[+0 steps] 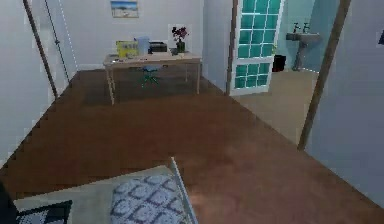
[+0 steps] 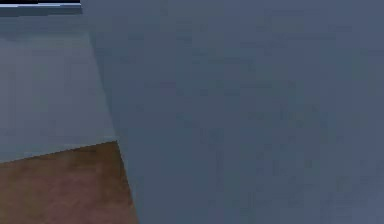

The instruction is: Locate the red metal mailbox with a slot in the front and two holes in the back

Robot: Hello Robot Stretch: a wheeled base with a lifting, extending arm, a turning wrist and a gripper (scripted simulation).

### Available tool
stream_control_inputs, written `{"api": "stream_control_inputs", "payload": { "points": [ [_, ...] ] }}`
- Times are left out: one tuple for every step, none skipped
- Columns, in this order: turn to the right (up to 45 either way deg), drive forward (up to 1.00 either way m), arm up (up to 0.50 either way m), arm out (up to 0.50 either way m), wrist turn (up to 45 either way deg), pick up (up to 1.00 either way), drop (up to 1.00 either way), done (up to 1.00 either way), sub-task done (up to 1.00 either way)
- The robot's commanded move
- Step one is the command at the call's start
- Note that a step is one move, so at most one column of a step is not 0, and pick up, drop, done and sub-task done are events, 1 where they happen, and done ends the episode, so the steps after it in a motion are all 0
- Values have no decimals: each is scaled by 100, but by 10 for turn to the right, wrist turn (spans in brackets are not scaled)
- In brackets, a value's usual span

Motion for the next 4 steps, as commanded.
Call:
{"api": "stream_control_inputs", "payload": {
  "points": [
    [-240,0,0,0,0,0,0,0,0],
    [0,10,0,0,0,0,0,0,0],
    [450,0,0,0,0,0,0,0,0],
    [180,0,0,0,0,0,0,0,0]
  ]
}}
